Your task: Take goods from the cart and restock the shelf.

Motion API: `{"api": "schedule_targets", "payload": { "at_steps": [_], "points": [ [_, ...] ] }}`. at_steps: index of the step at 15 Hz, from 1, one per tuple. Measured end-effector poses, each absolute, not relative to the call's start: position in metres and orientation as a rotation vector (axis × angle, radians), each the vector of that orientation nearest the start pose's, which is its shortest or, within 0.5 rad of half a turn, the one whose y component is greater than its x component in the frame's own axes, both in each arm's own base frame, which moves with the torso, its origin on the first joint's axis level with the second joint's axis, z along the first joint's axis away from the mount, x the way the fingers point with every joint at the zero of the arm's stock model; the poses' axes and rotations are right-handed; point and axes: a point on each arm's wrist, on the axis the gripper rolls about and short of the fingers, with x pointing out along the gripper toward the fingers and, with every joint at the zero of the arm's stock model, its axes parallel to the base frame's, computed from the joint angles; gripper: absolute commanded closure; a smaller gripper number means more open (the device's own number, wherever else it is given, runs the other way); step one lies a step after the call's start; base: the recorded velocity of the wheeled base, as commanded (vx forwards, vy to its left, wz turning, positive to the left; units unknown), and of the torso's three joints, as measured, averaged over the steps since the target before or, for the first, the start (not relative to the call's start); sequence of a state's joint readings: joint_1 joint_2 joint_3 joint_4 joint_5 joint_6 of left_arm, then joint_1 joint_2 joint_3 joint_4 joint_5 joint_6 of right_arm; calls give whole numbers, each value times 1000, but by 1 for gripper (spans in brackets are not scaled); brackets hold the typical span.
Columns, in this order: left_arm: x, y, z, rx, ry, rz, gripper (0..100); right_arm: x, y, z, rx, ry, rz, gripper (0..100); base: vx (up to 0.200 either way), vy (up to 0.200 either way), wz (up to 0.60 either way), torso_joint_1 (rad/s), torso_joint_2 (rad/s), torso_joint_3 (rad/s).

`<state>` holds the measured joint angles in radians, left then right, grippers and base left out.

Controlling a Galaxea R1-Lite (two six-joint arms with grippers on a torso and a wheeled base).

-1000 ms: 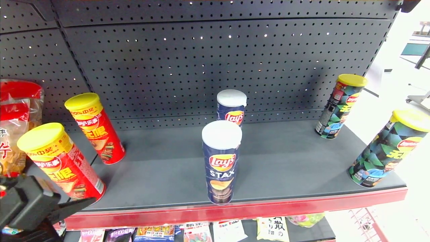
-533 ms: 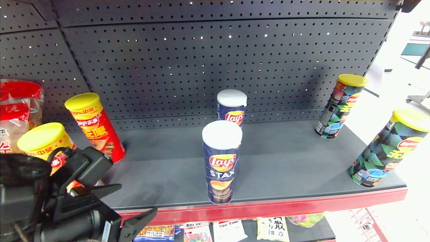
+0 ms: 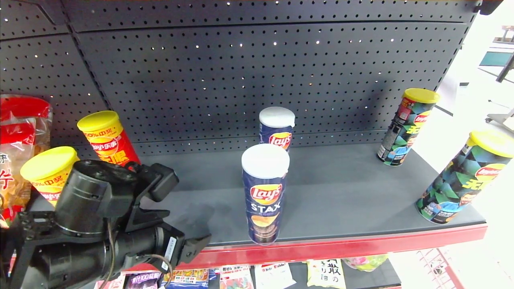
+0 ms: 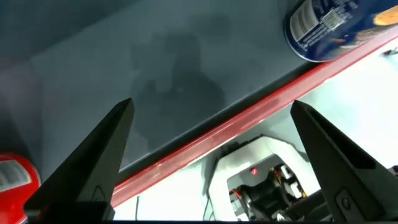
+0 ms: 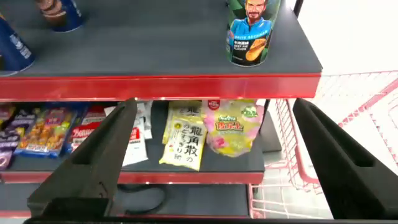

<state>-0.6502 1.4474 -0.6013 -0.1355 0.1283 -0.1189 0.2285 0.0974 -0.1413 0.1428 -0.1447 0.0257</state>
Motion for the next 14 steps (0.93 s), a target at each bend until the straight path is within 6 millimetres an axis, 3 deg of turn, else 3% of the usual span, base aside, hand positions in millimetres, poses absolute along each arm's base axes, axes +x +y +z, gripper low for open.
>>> {"api": "schedule_targets", "payload": {
  "at_steps": [2,7,14],
  "points": [
    [173,-130,146,171,710,-460,0,-18,-7,95,20,21,108,0,0,0,0,0,0,0],
    [181,-140,142,182,730,-473,0,-15,-5,83,17,44,129,0,0,0,0,0,0,0],
    [194,-152,141,184,735,-477,0,-10,-1,84,24,110,-192,0,0,0,0,0,0,0]
  ]
}}
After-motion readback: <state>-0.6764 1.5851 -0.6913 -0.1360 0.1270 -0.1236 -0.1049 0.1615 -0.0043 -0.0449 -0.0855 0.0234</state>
